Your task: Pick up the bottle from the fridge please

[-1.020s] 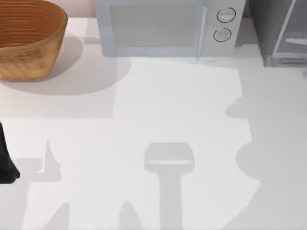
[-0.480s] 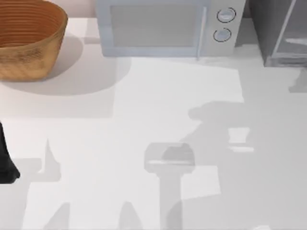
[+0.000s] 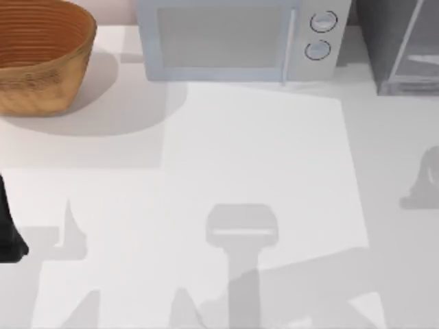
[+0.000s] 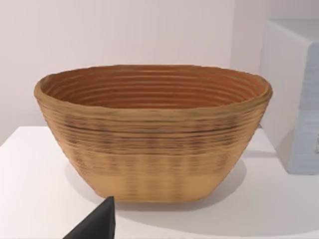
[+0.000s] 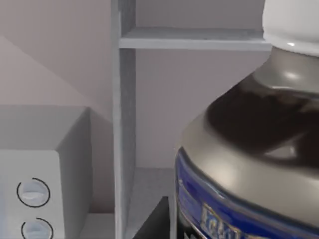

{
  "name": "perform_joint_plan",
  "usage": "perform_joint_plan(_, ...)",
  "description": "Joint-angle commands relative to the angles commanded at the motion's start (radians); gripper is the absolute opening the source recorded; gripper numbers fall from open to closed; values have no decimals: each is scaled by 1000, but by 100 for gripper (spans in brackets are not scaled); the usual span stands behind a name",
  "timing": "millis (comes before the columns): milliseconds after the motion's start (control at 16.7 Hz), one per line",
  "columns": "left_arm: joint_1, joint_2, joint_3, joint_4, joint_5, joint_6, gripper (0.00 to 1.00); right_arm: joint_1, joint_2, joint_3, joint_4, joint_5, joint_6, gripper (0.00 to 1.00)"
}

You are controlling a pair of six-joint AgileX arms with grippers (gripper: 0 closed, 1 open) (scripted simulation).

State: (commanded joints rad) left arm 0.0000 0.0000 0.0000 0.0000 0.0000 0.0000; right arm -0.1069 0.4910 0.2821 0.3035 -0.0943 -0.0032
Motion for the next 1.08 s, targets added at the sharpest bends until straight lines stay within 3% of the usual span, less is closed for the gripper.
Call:
perform_joint_plan(420, 0, 0, 0, 0, 0, 0, 100, 97, -455, -256, -276, 86, 3, 0)
perform_joint_plan(1080, 0, 0, 0, 0, 0, 0, 100, 137, -425, -245, -269, 126, 5, 0)
